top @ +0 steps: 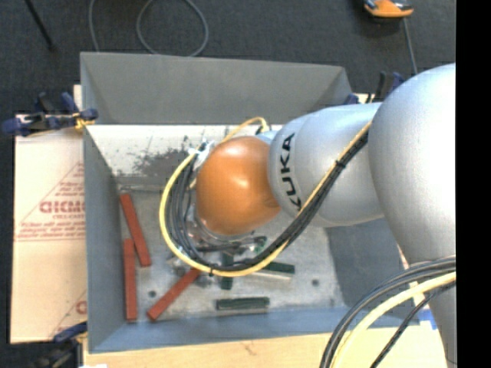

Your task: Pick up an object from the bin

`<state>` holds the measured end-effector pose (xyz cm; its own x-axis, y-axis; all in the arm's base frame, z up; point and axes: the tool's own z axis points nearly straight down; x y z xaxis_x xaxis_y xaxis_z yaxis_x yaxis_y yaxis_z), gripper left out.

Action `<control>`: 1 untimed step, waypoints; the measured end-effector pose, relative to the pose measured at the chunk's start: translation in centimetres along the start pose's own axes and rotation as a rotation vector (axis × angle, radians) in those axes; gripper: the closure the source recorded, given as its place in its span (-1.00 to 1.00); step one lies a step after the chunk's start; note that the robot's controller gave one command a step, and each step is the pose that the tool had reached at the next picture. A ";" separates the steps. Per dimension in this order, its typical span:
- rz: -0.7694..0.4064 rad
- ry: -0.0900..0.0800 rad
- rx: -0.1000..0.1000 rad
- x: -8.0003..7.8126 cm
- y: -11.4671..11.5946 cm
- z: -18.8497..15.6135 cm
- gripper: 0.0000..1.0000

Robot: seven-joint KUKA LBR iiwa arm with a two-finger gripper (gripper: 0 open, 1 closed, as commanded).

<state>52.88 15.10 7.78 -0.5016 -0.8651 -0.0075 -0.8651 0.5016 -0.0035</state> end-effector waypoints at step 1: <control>-0.032 -0.001 0.005 -0.7 -1.5 -9.1 1.00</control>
Offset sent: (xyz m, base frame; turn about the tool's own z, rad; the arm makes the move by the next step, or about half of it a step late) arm 0.0124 -0.0017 0.0856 -0.0353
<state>54.48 14.91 16.85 -0.4735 -0.8807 -0.0083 -0.8807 0.4736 -0.0090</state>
